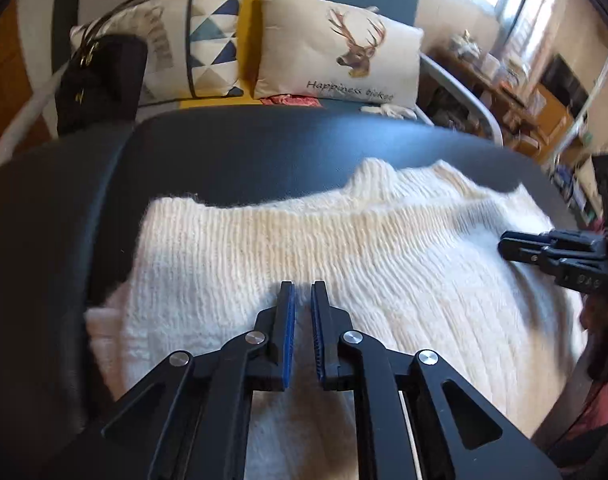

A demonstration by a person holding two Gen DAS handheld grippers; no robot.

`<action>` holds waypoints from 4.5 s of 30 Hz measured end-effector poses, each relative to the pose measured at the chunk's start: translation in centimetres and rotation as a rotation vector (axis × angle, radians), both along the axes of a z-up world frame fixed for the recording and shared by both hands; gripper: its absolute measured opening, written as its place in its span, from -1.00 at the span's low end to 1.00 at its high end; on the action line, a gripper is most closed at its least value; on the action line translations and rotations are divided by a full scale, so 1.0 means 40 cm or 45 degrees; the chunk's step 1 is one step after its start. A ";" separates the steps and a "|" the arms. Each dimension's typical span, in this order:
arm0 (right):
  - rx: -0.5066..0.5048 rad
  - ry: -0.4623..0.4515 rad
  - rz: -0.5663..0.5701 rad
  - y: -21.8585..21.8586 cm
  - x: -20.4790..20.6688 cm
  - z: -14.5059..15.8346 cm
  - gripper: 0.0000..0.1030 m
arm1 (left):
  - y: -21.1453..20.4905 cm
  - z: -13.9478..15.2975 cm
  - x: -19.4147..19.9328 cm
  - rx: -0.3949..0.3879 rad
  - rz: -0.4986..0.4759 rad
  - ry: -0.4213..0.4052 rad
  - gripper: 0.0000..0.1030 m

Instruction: Fold clothes

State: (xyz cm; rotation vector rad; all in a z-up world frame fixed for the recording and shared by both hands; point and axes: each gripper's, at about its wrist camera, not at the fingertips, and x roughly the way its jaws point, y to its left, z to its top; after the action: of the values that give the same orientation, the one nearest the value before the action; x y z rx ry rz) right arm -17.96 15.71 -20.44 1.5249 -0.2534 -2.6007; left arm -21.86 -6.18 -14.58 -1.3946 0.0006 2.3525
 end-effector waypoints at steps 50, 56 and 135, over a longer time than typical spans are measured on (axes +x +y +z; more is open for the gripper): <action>-0.177 -0.005 -0.211 0.123 0.356 0.057 -0.55 | -0.159 -0.015 0.365 -0.001 0.173 0.038 -0.73; 0.000 -0.109 -0.141 0.059 0.306 0.031 -0.54 | -0.194 0.048 0.386 0.129 0.228 0.066 -0.73; 0.192 -0.167 -0.059 0.101 -0.057 0.052 -0.53 | -0.110 -0.006 -0.023 -0.093 0.143 -0.042 -0.51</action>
State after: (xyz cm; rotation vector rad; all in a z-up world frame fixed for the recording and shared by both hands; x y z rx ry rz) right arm -20.23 19.73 -18.35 1.7632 -0.1076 -2.6114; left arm -22.77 -10.57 -14.81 -1.5042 -0.0012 2.4423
